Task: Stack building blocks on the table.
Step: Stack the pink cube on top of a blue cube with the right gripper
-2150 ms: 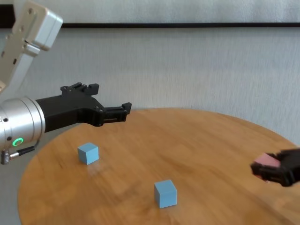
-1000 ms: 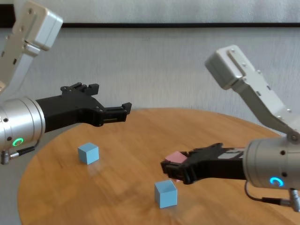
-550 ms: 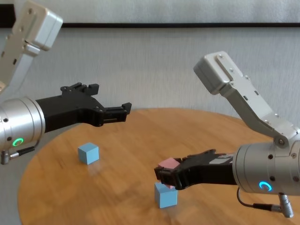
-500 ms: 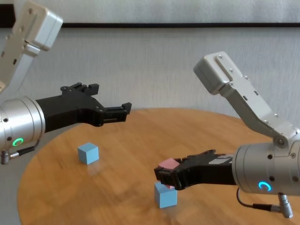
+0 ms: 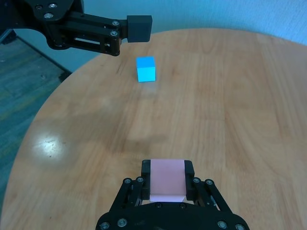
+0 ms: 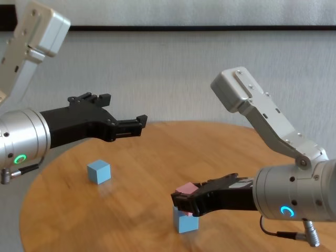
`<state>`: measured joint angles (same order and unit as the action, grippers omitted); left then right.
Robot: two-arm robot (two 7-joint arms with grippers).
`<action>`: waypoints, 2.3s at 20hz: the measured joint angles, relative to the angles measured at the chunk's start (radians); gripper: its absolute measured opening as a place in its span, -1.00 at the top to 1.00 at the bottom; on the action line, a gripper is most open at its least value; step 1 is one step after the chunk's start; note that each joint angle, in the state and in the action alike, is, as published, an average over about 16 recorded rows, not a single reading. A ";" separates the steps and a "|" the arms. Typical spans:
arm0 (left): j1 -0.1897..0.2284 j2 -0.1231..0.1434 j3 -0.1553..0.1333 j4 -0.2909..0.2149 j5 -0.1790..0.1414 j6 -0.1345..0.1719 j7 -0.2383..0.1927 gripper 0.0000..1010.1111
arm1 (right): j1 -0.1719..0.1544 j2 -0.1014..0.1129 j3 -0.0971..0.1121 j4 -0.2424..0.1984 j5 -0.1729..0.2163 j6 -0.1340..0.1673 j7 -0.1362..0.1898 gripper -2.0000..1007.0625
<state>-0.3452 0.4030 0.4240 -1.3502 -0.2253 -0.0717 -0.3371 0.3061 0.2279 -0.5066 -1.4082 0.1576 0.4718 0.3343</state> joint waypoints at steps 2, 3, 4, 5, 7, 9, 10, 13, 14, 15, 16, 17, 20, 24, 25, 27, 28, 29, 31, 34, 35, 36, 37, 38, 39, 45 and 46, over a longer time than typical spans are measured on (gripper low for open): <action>0.000 0.000 0.000 0.000 0.000 0.000 0.000 -0.98 | 0.002 -0.006 0.003 0.008 -0.004 0.000 0.000 0.28; 0.000 0.000 0.000 0.000 0.000 0.000 0.000 -0.98 | 0.003 -0.009 0.004 0.011 -0.006 -0.001 0.000 0.28; 0.000 0.000 0.000 0.000 0.000 0.000 0.000 -0.98 | 0.004 -0.012 0.006 0.014 -0.008 -0.002 0.000 0.28; 0.000 0.000 0.000 0.000 0.000 0.000 0.000 -0.98 | 0.005 -0.015 0.007 0.017 -0.011 -0.002 0.000 0.28; 0.000 0.000 0.000 0.000 0.000 0.000 0.000 -0.98 | 0.006 -0.020 0.010 0.021 -0.015 -0.004 0.000 0.28; 0.000 0.000 0.000 0.000 0.000 0.000 0.000 -0.98 | 0.005 -0.023 0.012 0.024 -0.019 -0.006 0.001 0.28; 0.000 0.000 0.000 0.000 0.000 0.000 0.000 -0.98 | 0.005 -0.025 0.014 0.025 -0.021 -0.007 0.001 0.28; 0.000 0.000 0.000 0.000 0.000 0.000 0.000 -0.98 | 0.004 -0.028 0.017 0.026 -0.026 -0.009 0.003 0.28; 0.000 0.000 0.000 0.000 0.000 0.000 0.000 -0.98 | 0.003 -0.029 0.018 0.026 -0.028 -0.010 0.004 0.28; 0.000 0.000 0.000 0.000 0.000 0.000 0.000 -0.98 | 0.003 -0.030 0.019 0.026 -0.030 -0.011 0.005 0.28; 0.000 0.000 0.000 0.000 0.000 0.000 0.000 -0.98 | 0.002 -0.031 0.020 0.026 -0.032 -0.011 0.005 0.28; 0.000 0.000 0.000 0.000 0.000 0.000 0.000 -0.98 | 0.001 -0.032 0.021 0.026 -0.033 -0.012 0.006 0.28; 0.000 0.000 0.000 0.000 0.000 0.000 0.000 -0.98 | 0.000 -0.034 0.022 0.026 -0.039 -0.015 0.009 0.28; 0.000 0.000 0.000 0.000 0.000 0.000 0.000 -0.98 | -0.002 -0.035 0.024 0.026 -0.044 -0.017 0.014 0.28; 0.000 0.000 0.000 0.000 0.000 0.000 0.000 -0.98 | -0.002 -0.035 0.024 0.026 -0.045 -0.017 0.015 0.28; 0.000 0.000 0.000 0.000 0.000 0.000 0.000 -0.98 | -0.002 -0.036 0.025 0.027 -0.047 -0.018 0.017 0.28; 0.000 0.000 0.000 0.000 0.000 0.000 0.000 -0.98 | -0.003 -0.036 0.025 0.027 -0.048 -0.018 0.018 0.28; 0.000 0.000 0.000 0.000 0.000 0.000 0.000 -0.98 | -0.003 -0.037 0.025 0.027 -0.049 -0.018 0.018 0.28; 0.000 0.000 0.000 0.000 0.000 0.000 0.000 -0.98 | -0.003 -0.037 0.025 0.028 -0.051 -0.018 0.020 0.28; 0.000 0.000 0.000 0.000 0.000 0.000 0.000 -0.98 | -0.003 -0.038 0.026 0.028 -0.053 -0.017 0.023 0.28; 0.000 0.000 0.000 0.000 0.000 0.000 0.000 -0.98 | -0.003 -0.039 0.026 0.028 -0.053 -0.016 0.023 0.28; 0.000 0.000 0.000 0.000 0.000 0.000 0.000 -0.98 | -0.004 -0.039 0.026 0.028 -0.053 -0.016 0.023 0.28; 0.000 0.000 0.000 0.000 0.000 0.000 0.000 -0.98 | -0.004 -0.039 0.027 0.028 -0.054 -0.015 0.024 0.28; 0.000 0.000 0.000 0.000 0.000 0.000 0.000 -0.98 | -0.004 -0.040 0.027 0.028 -0.054 -0.015 0.024 0.28; 0.000 0.000 0.000 0.000 0.000 0.000 0.000 -0.98 | -0.004 -0.040 0.027 0.028 -0.054 -0.014 0.024 0.28; 0.000 0.000 0.000 0.000 0.000 0.000 0.000 -0.98 | -0.007 -0.042 0.031 0.027 -0.055 -0.011 0.025 0.28; 0.000 0.000 0.000 0.000 0.000 0.000 0.000 -0.98 | -0.007 -0.042 0.031 0.027 -0.055 -0.012 0.025 0.28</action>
<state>-0.3452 0.4030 0.4240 -1.3502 -0.2253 -0.0717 -0.3372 0.2992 0.1860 -0.4755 -1.3814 0.1021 0.4602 0.3594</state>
